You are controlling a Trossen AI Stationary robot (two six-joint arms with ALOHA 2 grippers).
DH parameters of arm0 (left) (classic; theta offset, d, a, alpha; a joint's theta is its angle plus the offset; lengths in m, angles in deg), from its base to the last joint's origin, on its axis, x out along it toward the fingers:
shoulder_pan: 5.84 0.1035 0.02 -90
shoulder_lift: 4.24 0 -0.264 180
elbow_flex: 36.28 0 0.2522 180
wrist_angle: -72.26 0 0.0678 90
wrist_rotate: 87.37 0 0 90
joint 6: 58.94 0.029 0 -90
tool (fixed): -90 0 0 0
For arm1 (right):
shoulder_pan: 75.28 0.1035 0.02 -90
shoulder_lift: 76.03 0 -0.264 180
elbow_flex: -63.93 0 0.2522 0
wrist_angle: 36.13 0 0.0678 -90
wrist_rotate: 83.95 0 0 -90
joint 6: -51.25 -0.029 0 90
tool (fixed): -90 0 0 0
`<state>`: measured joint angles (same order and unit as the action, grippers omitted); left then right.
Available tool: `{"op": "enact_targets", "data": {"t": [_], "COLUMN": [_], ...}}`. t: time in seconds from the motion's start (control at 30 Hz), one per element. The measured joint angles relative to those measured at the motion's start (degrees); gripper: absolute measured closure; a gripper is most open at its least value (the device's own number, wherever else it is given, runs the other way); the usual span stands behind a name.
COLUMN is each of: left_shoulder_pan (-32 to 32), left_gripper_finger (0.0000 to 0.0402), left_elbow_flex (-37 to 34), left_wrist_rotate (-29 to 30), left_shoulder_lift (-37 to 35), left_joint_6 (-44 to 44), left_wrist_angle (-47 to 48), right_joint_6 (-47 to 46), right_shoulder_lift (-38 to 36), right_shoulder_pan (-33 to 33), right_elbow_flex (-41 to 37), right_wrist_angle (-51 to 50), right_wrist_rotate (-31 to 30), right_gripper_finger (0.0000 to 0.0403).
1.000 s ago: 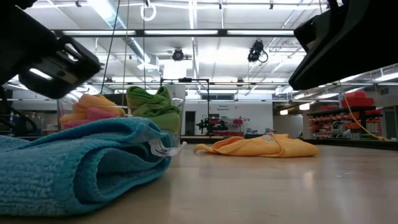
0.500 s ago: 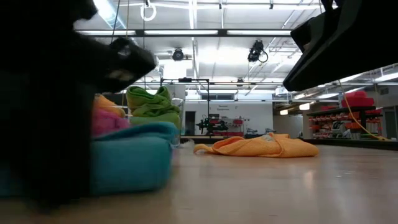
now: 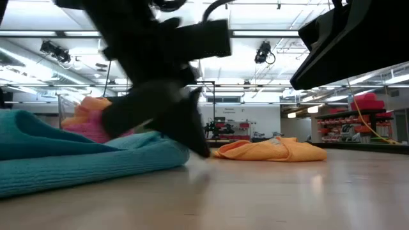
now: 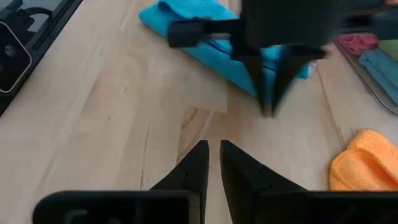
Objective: Fold microfiber towels
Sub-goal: Fold the blue microfiber towel
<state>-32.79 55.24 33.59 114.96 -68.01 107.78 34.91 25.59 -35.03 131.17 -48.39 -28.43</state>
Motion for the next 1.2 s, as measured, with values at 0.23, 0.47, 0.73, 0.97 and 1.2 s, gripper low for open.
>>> {"op": "enact_targets", "data": {"t": [0.23, 0.47, 0.73, 0.97, 1.2], "left_shoulder_pan": [-4.18, -9.56, -16.13, -19.91, -22.51], "left_gripper_finger": [0.0393, 0.0359, 0.0304, 0.0213, 0.0163], "left_elbow_flex": [1.09, 1.15, 0.48, -0.38, -0.42], "left_wrist_rotate": [0.82, -11.37, -12.81, -11.93, -8.2], "left_shoulder_lift": [-6.3, -11.82, -12.35, -11.91, -7.01], "left_joint_6": [3.8, -0.14, -9.22, -10.24, -5.97], "left_wrist_angle": [2.48, 12.68, 22.86, 22.22, 22.97], "right_joint_6": [0.27, -0.01, -0.04, -0.07, -0.15], "right_shoulder_lift": [0.0, 0.0, 0.0, 0.0, 0.0], "right_shoulder_pan": [-0.02, 0.02, 0.01, 0.0, 0.0], "right_elbow_flex": [0.0, 0.0, 0.0, 0.0, 0.0], "right_wrist_angle": [-0.03, -0.07, -0.06, -0.06, -0.06], "right_wrist_rotate": [0.0, 0.02, 0.02, 0.02, 0.02], "right_gripper_finger": [0.0354, 0.0354, 0.0354, 0.0354, 0.0354]}}
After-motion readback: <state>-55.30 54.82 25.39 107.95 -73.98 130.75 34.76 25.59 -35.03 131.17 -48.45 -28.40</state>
